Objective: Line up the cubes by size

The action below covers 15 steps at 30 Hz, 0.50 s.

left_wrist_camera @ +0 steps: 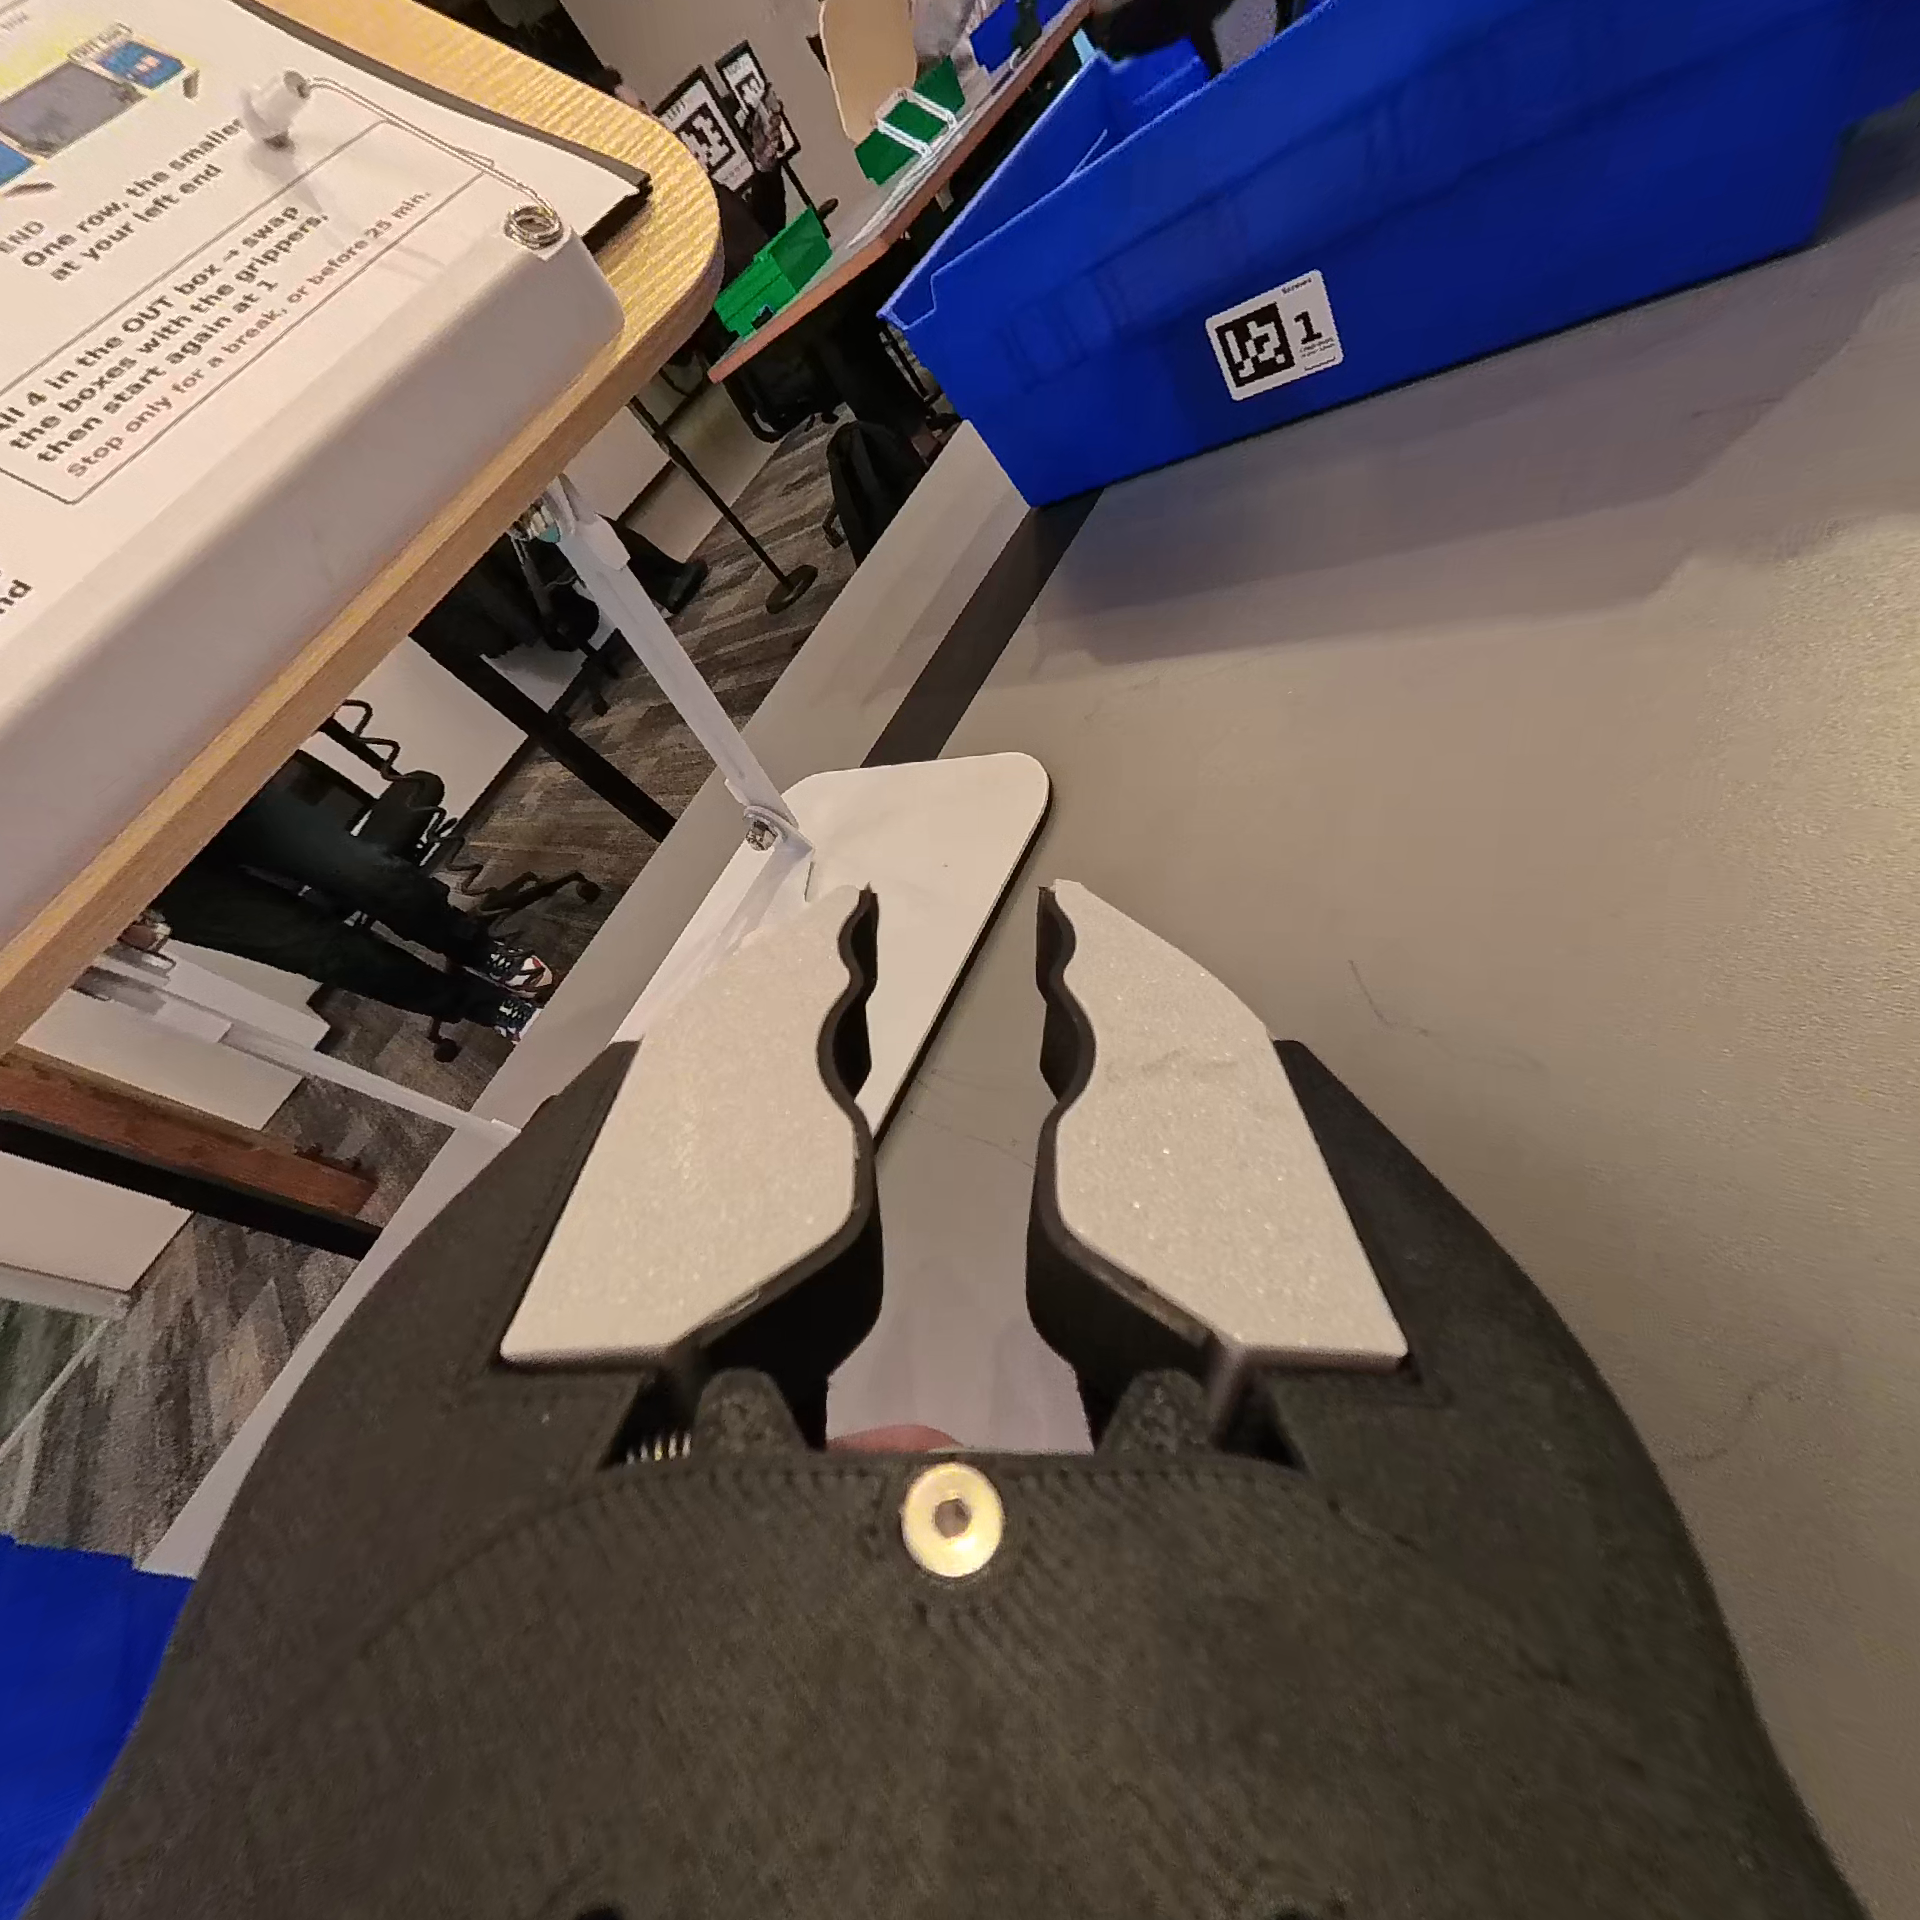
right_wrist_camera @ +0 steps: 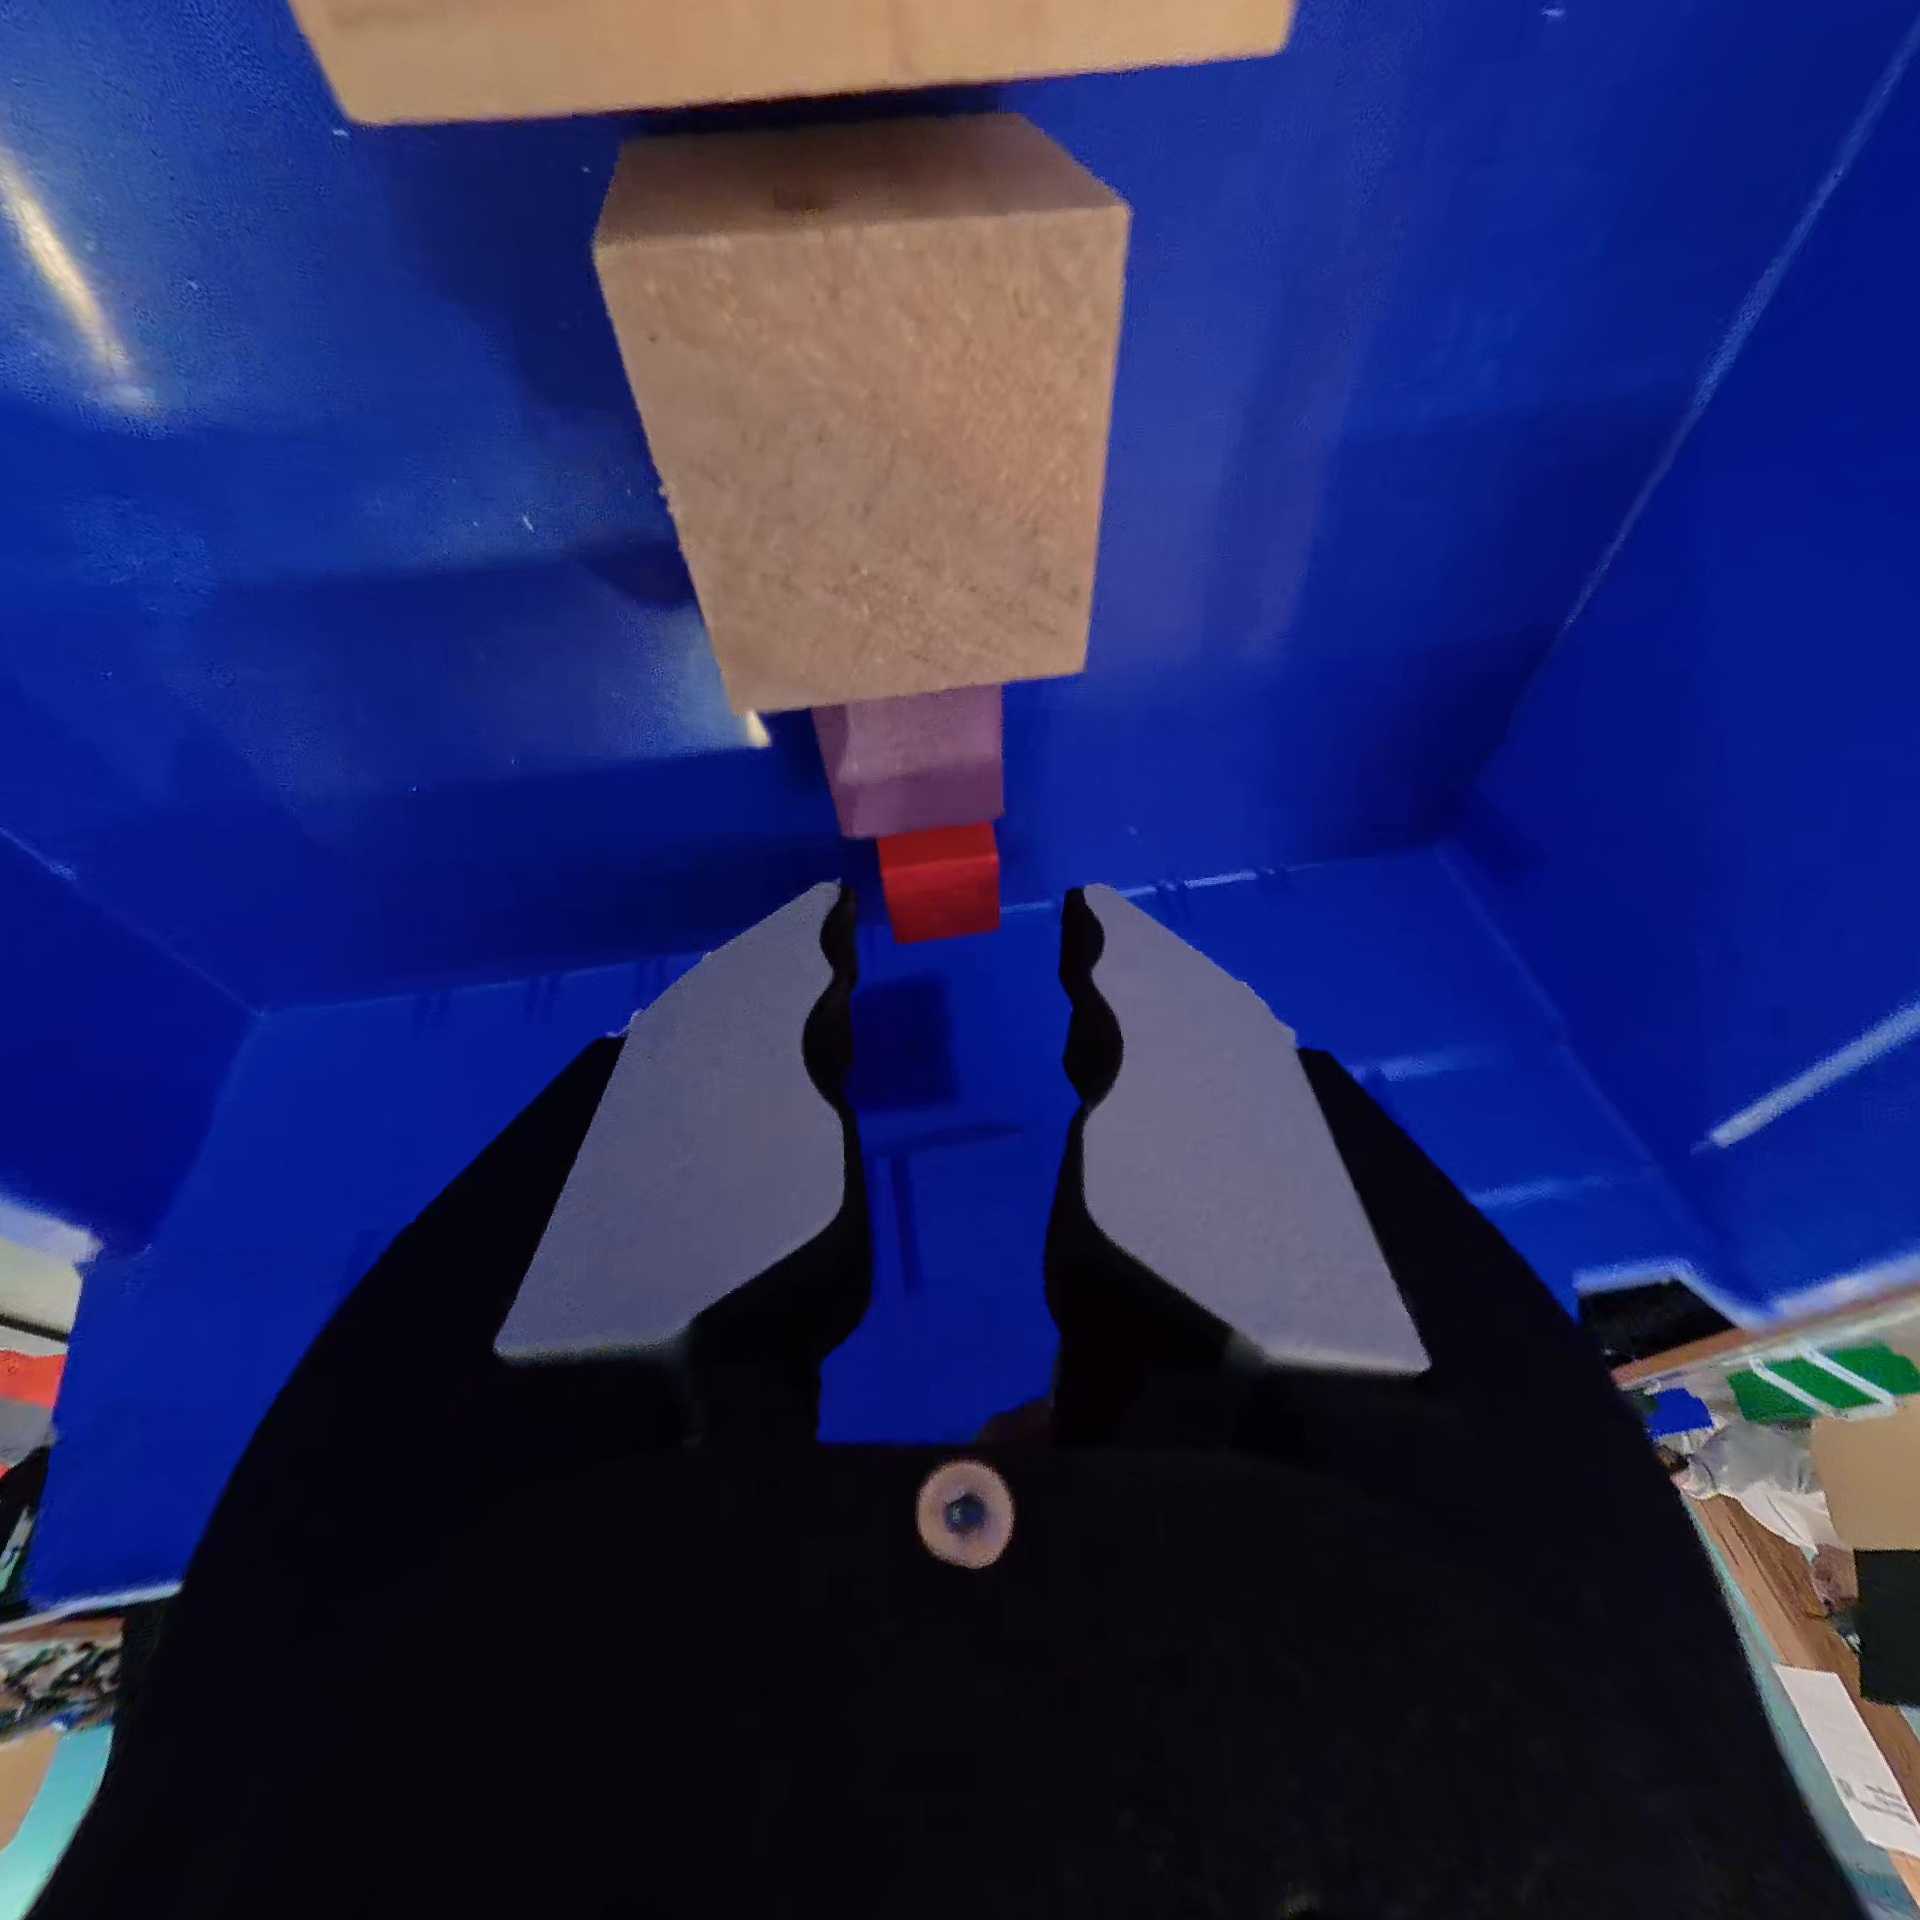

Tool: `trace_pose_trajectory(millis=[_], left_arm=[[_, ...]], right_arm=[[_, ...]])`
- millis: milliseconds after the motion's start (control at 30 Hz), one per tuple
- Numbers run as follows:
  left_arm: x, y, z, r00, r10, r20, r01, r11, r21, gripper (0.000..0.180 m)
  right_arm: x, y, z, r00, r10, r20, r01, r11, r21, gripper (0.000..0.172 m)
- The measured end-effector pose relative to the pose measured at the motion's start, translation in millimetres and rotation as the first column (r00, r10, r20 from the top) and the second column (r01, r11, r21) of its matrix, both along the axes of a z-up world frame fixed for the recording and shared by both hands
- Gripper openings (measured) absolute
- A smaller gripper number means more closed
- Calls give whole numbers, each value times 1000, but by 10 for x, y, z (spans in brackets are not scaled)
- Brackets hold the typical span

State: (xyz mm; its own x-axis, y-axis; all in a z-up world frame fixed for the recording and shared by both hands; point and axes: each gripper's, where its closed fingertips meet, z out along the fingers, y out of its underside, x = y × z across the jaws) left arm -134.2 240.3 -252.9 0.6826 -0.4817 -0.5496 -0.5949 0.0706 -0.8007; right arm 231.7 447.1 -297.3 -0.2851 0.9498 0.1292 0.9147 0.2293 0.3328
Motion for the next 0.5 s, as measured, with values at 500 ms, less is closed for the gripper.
trace_pose_trajectory(millis=[500], left_arm=[[-28, 24, -3, 1000, 21, 2, -21, 1000, 1, 34]], right_arm=[[-436, -766, 1683, 872, 133, -472, 165, 827, 538, 33]])
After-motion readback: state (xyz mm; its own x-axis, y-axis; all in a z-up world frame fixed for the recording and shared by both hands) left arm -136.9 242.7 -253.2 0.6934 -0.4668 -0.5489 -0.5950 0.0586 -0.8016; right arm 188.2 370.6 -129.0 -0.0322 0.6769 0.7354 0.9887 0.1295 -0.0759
